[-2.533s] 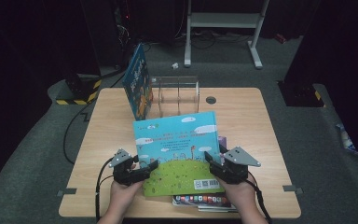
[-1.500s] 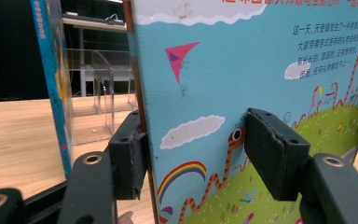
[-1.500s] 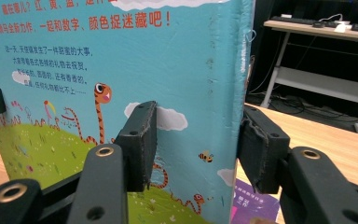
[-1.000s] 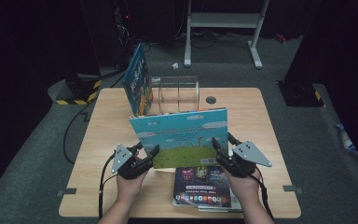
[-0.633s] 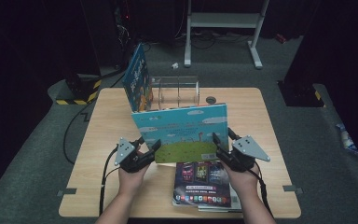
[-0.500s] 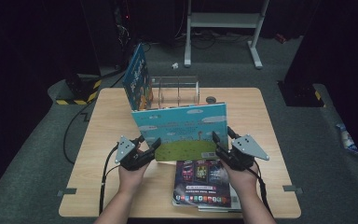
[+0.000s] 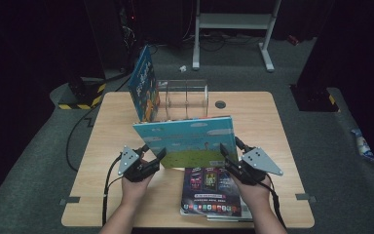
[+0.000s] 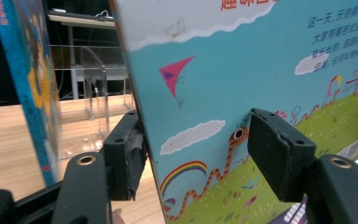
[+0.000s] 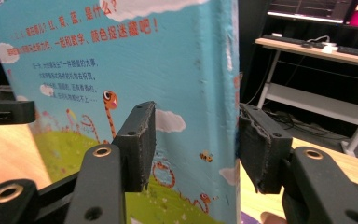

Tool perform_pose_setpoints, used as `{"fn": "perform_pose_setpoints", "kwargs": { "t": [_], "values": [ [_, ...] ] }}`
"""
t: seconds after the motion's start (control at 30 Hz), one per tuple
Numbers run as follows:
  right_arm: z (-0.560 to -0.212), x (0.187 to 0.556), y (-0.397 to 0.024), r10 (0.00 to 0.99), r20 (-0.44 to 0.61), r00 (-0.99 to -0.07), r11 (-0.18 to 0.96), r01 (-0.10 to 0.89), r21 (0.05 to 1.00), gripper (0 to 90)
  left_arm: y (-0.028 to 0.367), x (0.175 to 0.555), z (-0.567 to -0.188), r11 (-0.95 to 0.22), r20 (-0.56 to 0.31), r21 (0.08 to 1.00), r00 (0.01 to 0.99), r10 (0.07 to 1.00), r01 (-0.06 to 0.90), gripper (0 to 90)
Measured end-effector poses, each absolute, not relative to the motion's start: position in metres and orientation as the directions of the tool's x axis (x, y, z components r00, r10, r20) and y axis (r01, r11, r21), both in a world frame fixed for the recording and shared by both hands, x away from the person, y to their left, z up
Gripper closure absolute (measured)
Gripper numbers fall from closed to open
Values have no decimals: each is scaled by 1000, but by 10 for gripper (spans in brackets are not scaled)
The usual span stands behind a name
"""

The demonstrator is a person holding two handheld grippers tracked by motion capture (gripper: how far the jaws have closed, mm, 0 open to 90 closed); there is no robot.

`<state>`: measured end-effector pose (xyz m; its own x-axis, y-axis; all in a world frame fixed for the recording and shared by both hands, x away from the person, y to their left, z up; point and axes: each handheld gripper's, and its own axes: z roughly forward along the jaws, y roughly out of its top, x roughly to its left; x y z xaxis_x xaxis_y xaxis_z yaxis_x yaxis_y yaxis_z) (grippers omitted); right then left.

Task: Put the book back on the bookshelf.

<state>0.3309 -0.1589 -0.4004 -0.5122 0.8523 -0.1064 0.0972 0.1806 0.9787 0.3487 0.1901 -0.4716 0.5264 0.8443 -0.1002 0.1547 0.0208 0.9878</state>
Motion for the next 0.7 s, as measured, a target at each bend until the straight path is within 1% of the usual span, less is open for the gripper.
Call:
{"fn": "perform_pose_setpoints", "kwargs": {
  "t": [0.2,0.5,0.57,0.67,0.7],
  "values": [
    [-403,325,-157,843,-109,-526,192,106,976,478,193,341,-474,15,-93,988,516,852,154,391],
    [-397,325,-159,828,-81,-555,178,122,976,458,193,338,-474,42,-121,986,514,849,163,387],
    [-392,330,-159,804,-57,-592,175,144,974,418,194,337,-475,48,-126,986,516,847,160,384],
    [-390,334,-156,790,-41,-612,175,160,971,408,194,337,-474,47,-126,985,516,847,164,383],
    [-389,334,-155,784,-41,-619,178,161,971,387,194,337,-474,47,-127,985,516,847,165,383]
  ]
}}
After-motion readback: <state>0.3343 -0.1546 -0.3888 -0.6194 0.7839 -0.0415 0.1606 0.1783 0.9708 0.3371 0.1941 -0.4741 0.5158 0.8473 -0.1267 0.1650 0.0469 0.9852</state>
